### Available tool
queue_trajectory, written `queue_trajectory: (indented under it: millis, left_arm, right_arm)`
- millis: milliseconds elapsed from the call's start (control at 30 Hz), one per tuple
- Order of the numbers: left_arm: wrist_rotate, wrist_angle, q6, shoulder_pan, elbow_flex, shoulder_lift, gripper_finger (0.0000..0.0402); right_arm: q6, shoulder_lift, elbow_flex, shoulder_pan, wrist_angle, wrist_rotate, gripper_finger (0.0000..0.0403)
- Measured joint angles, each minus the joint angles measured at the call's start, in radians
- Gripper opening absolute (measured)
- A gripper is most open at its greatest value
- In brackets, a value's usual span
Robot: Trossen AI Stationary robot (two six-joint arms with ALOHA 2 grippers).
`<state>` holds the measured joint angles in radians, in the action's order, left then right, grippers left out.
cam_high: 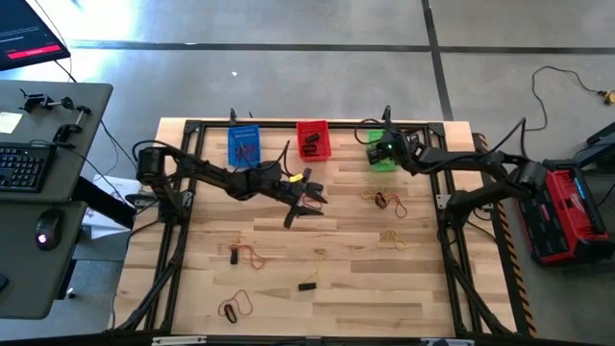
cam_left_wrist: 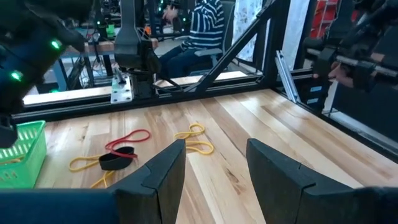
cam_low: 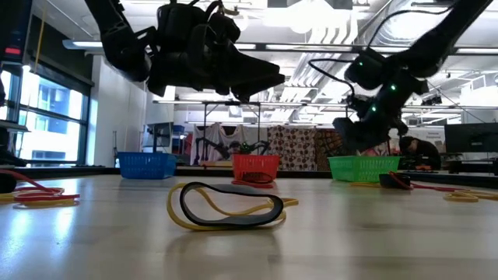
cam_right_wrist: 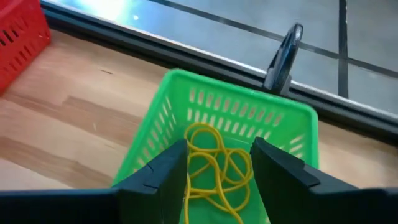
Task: Sort rubber bands into baskets
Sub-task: Put the red rubber band into the blue bin
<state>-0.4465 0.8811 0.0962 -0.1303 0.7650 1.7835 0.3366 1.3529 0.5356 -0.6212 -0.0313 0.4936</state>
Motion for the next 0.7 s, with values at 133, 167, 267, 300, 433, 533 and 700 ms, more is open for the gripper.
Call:
queue_trajectory:
  millis: [133,167,267,300,433,533,700]
  left_arm:
    - [0.003,-0.088,0.048,0.003,0.000,-0.053,0.0164]
    - [0.003,-0.109,0.059,0.004,0.000,-0.069,0.0164]
    - [0.007,-0.167,0.093,0.010,0.000,-0.110,0.0164]
    - [0.008,-0.170,0.101,0.013,0.000,-0.117,0.0164]
    - [0.009,-0.176,0.108,0.014,0.000,-0.120,0.0164]
    - [0.011,-0.175,0.108,0.014,0.000,-0.110,0.0164]
    - [0.011,-0.162,0.107,0.014,0.000,-0.103,0.0159]
  right_arm:
    - [-0.003,0.000,0.106,0.002,0.172,-0.003,0.0167]
    - [-0.005,-0.001,0.135,0.005,0.220,-0.003,0.0167]
    - [-0.029,-0.001,0.216,0.024,0.358,-0.003,0.0167]
    - [-0.036,0.000,0.241,0.036,0.396,-0.008,0.0167]
    - [-0.082,-0.001,0.323,0.102,0.510,-0.060,0.0167]
    - [-0.092,-0.003,0.343,0.172,0.559,-0.062,0.0167]
    - [-0.052,-0.029,0.301,0.297,0.582,-0.067,0.0167]
